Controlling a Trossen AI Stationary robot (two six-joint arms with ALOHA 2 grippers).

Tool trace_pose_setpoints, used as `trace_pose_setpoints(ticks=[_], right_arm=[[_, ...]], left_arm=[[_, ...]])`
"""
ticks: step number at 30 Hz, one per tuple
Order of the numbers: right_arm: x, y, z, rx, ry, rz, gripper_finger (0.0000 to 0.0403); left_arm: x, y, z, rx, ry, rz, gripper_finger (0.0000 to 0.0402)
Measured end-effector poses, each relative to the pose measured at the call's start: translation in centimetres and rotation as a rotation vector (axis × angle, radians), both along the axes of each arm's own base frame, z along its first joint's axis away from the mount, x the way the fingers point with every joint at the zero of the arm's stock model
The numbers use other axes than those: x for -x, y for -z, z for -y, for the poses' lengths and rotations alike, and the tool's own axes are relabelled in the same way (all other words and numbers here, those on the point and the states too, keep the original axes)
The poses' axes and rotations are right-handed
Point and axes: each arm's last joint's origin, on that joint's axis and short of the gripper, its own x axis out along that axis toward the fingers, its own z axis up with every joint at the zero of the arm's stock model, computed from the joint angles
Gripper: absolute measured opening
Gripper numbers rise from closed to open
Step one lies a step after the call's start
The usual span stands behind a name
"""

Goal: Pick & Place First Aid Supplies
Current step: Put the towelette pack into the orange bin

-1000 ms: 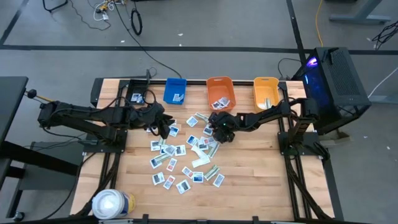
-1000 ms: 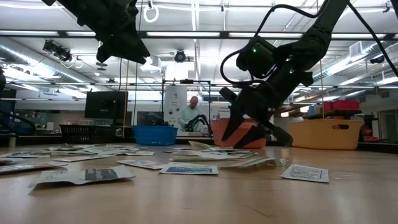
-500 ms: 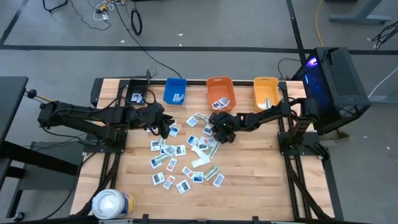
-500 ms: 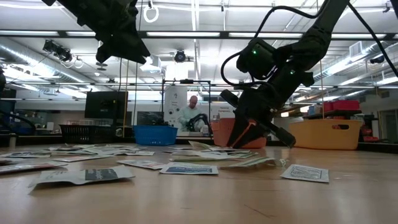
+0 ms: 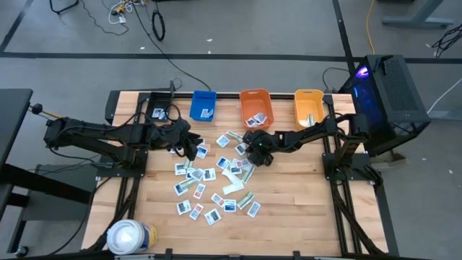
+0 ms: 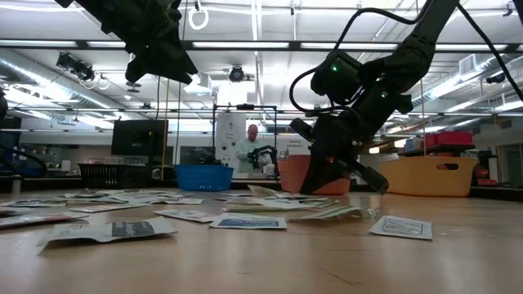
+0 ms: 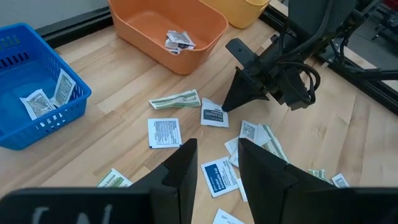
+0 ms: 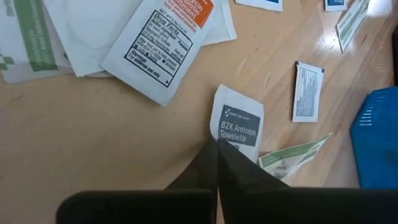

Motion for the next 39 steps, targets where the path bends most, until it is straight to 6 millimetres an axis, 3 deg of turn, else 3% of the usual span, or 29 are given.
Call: trace_pose_setpoints(ticks=[10,18,29,39], right_arm=[[-0.2,-0.2,-0.5,0.001,0.014,0.029,0.0001],[-0.5,-2.7,-0.7,-0.111,0.131,0.176,0.0],[-0.4,-6.3,-0.8,-0.481,0.378,0.4,0.0],[0.9,-11.0,0.0,-0.802,0.602,0.621,0.0]], left_arm=[[0.0,0.0,0.0,0.0,0.0,0.0,0.0119],[0.0,0.0,0.0,0.0,0.0,0.005,0.0119],[-0.2,-0.4,0.0,-0.004,0.002,0.045,0.0119],[-0.3,-1.0,0.0,-0.048,0.028,0.086,0.0117]])
